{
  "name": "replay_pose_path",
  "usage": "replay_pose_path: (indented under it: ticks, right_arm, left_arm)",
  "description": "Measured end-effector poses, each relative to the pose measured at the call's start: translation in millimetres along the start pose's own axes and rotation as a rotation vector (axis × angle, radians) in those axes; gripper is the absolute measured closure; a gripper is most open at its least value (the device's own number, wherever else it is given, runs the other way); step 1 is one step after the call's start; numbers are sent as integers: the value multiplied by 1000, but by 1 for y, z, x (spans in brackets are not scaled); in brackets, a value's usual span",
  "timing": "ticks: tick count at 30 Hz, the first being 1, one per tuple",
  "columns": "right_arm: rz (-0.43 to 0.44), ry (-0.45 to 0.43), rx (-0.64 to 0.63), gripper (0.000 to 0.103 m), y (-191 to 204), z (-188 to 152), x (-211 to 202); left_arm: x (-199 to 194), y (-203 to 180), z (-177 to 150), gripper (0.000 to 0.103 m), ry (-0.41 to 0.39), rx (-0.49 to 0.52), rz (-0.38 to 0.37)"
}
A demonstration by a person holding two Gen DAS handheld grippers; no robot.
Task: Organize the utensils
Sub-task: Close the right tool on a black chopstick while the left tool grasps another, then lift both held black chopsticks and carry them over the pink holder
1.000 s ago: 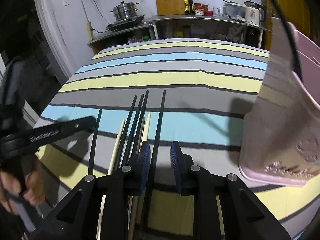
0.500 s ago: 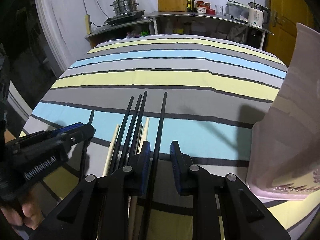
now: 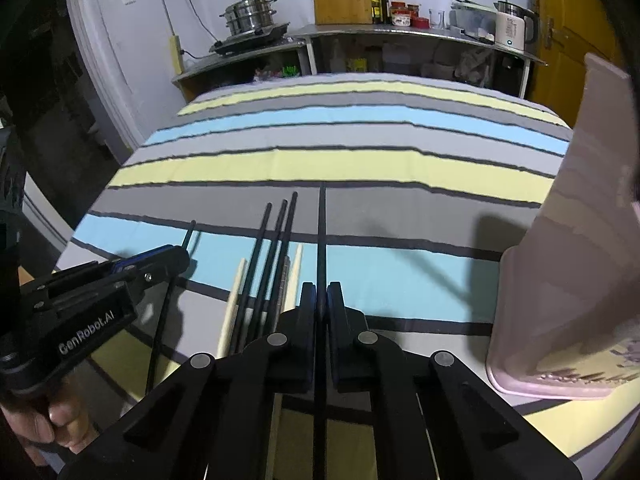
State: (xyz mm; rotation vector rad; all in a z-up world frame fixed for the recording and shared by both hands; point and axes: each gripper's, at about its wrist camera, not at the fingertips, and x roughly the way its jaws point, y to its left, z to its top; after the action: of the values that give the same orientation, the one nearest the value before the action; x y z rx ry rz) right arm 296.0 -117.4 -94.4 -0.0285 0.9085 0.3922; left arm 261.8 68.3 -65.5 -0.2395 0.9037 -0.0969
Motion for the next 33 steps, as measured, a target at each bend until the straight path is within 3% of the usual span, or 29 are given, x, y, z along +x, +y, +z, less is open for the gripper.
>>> replay_pose_path:
  ticks: [19, 33]
  right_arm:
    - [88, -174, 41, 98, 2, 4, -101]
    - [90, -251, 53, 98, -2, -4, -148]
  left_arm:
    - [-112, -28, 17, 99, -116, 68, -144]
    - [-177, -37, 10, 99, -166, 104, -195]
